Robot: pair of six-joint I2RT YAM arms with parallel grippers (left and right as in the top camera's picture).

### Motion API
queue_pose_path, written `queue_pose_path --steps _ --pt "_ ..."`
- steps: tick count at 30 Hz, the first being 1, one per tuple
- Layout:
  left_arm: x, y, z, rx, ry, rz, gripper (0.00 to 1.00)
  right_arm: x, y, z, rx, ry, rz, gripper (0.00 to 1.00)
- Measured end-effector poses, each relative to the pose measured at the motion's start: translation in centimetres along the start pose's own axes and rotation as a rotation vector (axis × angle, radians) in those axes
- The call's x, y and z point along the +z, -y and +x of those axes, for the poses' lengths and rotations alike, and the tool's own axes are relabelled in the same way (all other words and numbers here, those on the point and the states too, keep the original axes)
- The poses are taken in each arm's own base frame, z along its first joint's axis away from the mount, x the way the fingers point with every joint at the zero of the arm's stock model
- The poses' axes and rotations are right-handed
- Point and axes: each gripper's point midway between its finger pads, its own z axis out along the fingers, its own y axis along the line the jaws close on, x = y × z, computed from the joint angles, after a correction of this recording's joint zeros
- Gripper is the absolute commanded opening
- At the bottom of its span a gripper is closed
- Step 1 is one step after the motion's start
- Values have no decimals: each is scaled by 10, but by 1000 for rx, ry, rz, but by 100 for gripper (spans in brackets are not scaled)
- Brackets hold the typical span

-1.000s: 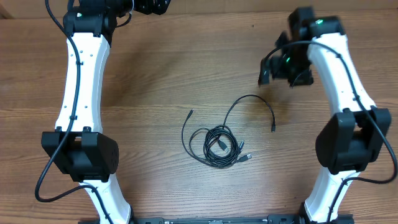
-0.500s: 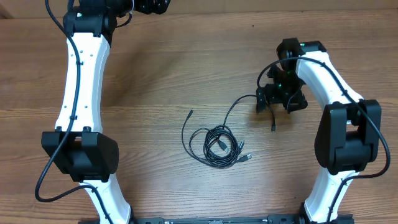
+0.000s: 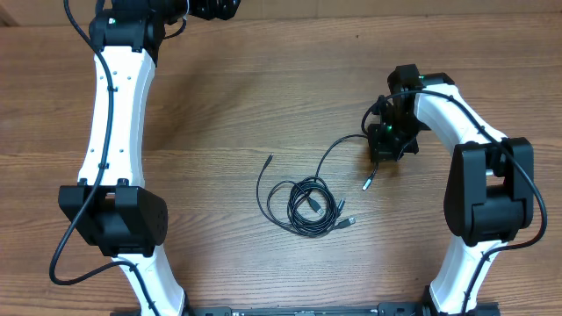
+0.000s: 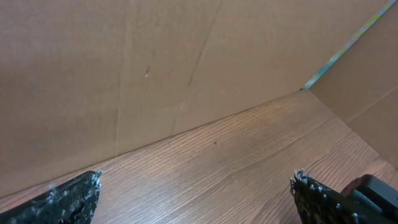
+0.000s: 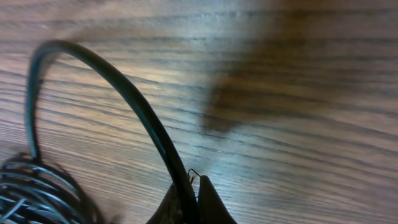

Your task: Untangle cables

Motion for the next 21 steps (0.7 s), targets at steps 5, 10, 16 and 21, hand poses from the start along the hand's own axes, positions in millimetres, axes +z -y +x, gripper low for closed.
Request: queue_pose_path --steps 5,10,16,21 --pt "0 -2 -1 3 6 -11 100 -55 -16 -46 3 146 -15 4" --pt "0 -2 -4 9 14 -15 100 -191 -47 -117 -76 544 -17 4" --pt "0 -1 -3 -14 13 -8 100 -380 -86 -116 -172 1062 -22 4" --pt "0 0 -3 -115 13 -3 100 -496 -109 -59 -221 1409 -63 4"
